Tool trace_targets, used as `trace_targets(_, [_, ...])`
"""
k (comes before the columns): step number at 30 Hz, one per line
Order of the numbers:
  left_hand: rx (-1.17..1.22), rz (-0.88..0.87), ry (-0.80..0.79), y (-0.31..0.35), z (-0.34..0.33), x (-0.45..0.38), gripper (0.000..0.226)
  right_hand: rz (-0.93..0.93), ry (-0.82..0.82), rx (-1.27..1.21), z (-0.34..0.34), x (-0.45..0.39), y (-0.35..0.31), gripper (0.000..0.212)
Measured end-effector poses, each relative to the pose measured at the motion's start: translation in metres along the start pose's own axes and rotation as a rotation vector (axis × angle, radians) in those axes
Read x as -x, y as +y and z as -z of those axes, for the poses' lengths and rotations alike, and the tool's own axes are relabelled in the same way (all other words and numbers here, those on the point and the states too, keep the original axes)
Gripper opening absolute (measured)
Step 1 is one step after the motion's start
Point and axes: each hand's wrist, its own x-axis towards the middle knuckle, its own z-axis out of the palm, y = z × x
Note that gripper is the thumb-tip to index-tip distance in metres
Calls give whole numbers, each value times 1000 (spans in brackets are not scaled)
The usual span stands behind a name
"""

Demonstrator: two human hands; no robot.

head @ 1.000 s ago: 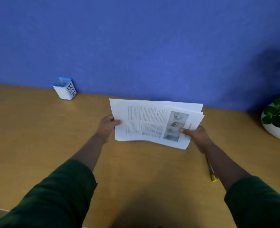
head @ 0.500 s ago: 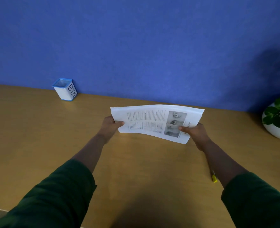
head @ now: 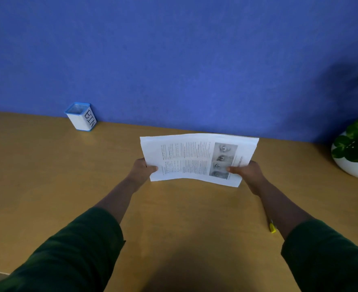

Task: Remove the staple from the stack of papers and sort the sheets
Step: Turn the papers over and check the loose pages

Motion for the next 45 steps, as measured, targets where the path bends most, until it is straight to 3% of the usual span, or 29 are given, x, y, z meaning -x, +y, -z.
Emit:
trace_targets(6, [16, -35, 16, 11, 0, 0, 28, 24, 1, -22, 4, -4, -8, 30])
trace_targets(11, [-93, 75, -44, -6, -8, 7, 38, -91, 44, 34, 5, 3, 12, 36])
trace_targets(16, [-123, 39, -60, -1, -11, 7, 32, -72, 79, 95, 3, -1, 4, 33])
trace_targets(18, [-81, 56, -40, 0, -12, 6, 30, -84, 156, 152, 3, -3, 0, 46])
trace_targets(21, [23, 114, 9, -1, -17, 7, 29, -157, 349, 231, 2, -2, -2, 88])
trace_targets(25, [188, 193, 55, -4, -30, 12, 30, -360, 464, 34, -21, 10, 3, 114])
trace_targets(27, [262, 214, 56, -4, -40, 15, 31, -473, 319, -147, -36, 17, 7, 105])
trace_targets(29, [339, 244, 48, -3, -50, 19, 33, -527, 79, -339, -52, 25, 5, 73])
trace_targets(31, [410, 275, 29, -1, -60, 22, 34, -490, -52, -440, -66, 28, 4, 49])
trace_targets(36, [532, 298, -43, 2, -76, 28, 32, -350, 7, -532, -81, 24, -4, 28])
trace_targets(41, [561, 285, -55, 4, -65, 24, 35, -220, 117, -207, -69, 20, -6, 33])
trace_targets(45, [648, 226, 69, 10, -35, 8, 33, -80, 117, -22, -55, 19, -8, 25])
